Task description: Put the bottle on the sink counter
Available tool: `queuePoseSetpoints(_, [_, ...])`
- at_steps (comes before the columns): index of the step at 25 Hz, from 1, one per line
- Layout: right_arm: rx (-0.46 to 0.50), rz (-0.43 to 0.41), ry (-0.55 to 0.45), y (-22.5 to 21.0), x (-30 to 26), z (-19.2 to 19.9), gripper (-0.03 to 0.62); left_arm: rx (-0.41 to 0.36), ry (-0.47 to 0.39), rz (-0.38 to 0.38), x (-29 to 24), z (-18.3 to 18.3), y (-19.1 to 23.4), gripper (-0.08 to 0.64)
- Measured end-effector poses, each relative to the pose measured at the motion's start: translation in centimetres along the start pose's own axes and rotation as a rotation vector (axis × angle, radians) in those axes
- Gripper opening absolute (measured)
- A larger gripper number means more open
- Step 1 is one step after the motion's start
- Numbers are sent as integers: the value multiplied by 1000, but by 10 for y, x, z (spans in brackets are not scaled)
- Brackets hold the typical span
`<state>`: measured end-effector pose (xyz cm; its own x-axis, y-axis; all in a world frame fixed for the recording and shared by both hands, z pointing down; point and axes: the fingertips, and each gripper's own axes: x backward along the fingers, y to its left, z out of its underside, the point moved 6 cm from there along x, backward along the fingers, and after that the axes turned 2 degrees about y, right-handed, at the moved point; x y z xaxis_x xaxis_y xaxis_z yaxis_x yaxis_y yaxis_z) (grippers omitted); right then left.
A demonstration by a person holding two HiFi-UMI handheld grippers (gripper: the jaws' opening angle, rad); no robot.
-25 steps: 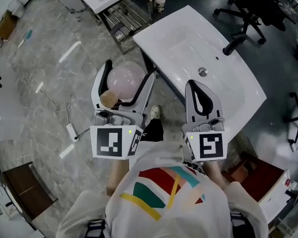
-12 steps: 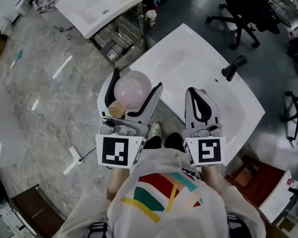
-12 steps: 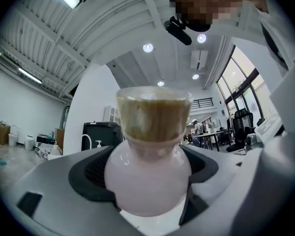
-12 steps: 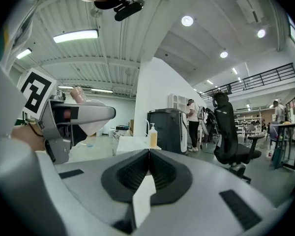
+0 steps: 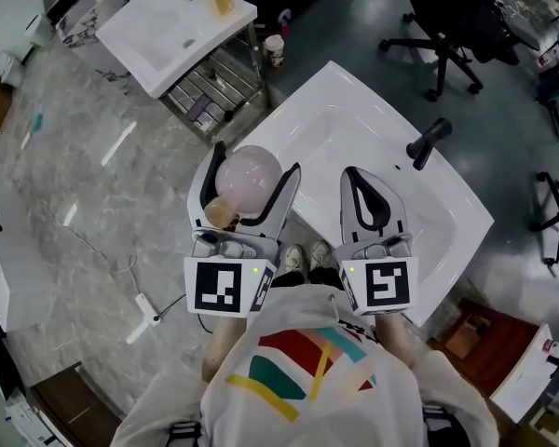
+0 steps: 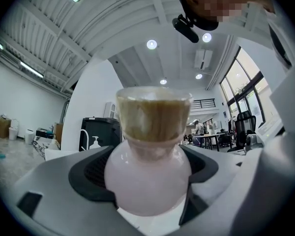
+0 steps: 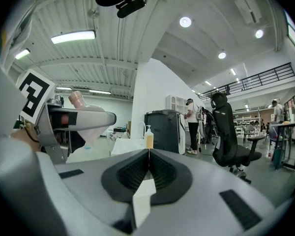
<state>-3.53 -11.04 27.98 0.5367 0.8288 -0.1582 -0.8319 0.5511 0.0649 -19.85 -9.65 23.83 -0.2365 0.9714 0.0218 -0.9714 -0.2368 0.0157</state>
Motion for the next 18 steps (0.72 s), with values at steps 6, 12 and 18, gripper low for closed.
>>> queuePoseSetpoints(6, [6, 5, -21, -8, -8, -5, 12, -23, -2, 21, -18, -1, -7, 405])
queuePoseSetpoints(12, [5, 22, -28, -21, -18, -6, 12, -32, 23, 48, -41, 6, -13, 405])
queuePoseSetpoints(18, [-25, 39, 12, -32, -29, 3, 12, -52, 72, 70, -68, 18, -12, 405])
